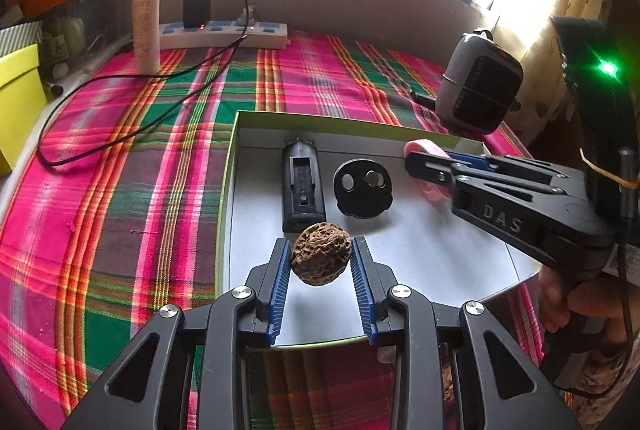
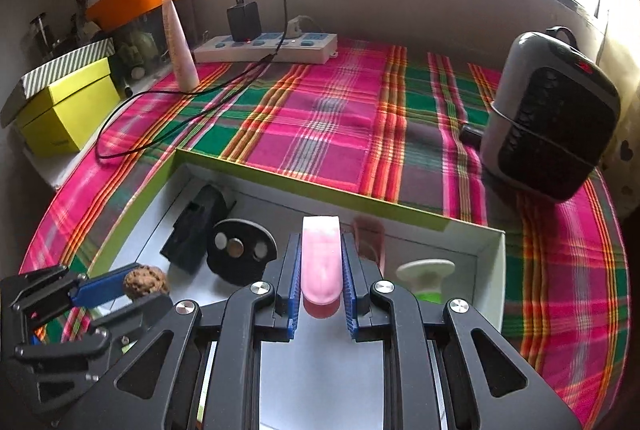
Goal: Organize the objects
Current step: 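Carry the walnut over the box with the left tool while the right tool releases the pink piece inside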
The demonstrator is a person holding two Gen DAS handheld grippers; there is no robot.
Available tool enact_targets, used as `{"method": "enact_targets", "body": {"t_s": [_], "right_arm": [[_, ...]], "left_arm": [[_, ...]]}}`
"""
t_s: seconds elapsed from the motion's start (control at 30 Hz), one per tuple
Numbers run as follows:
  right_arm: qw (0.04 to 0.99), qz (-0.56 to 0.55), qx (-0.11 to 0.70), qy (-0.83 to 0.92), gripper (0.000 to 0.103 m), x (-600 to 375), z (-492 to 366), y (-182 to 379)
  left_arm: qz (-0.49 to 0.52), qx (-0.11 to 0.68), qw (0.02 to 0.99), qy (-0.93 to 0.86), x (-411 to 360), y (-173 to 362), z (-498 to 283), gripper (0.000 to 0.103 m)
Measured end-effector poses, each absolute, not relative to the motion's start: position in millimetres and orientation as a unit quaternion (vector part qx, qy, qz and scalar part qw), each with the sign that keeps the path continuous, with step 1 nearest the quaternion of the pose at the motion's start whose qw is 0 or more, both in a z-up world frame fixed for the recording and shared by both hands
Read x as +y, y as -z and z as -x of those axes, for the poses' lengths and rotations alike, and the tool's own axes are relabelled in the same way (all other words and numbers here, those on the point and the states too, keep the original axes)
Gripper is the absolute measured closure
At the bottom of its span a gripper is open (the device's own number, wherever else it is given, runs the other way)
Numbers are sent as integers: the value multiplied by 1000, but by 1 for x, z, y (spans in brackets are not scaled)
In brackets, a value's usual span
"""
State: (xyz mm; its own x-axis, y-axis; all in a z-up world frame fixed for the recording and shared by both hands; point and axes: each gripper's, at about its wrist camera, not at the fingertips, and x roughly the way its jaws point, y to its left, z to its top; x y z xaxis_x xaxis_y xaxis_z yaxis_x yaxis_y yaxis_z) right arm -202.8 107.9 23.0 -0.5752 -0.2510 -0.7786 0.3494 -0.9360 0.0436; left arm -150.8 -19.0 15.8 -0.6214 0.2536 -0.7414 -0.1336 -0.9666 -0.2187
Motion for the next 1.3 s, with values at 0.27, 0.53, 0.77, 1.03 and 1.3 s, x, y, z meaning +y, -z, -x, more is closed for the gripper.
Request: {"method": "enact_targets", "body": {"t_s": [0.27, 0.53, 0.77, 1.03, 1.3], "right_arm": [[169, -446, 42, 878, 84, 105, 216, -14], [169, -452, 44, 875, 84, 103, 217, -11], [167, -457, 48, 872, 84, 101, 218, -11], [166, -461, 50, 870, 84, 101, 219, -10], [168, -461, 42, 870, 84, 101, 219, -11]], "left_arm": [[418, -61, 104, -900, -17, -15, 152, 74], [416, -55, 101, -902, -16, -14, 152, 74], [416, -53, 100, -902, -15, -14, 152, 74], [416, -53, 100, -902, -14, -14, 152, 74], [416, -53, 99, -902, -14, -14, 151, 74]]}}
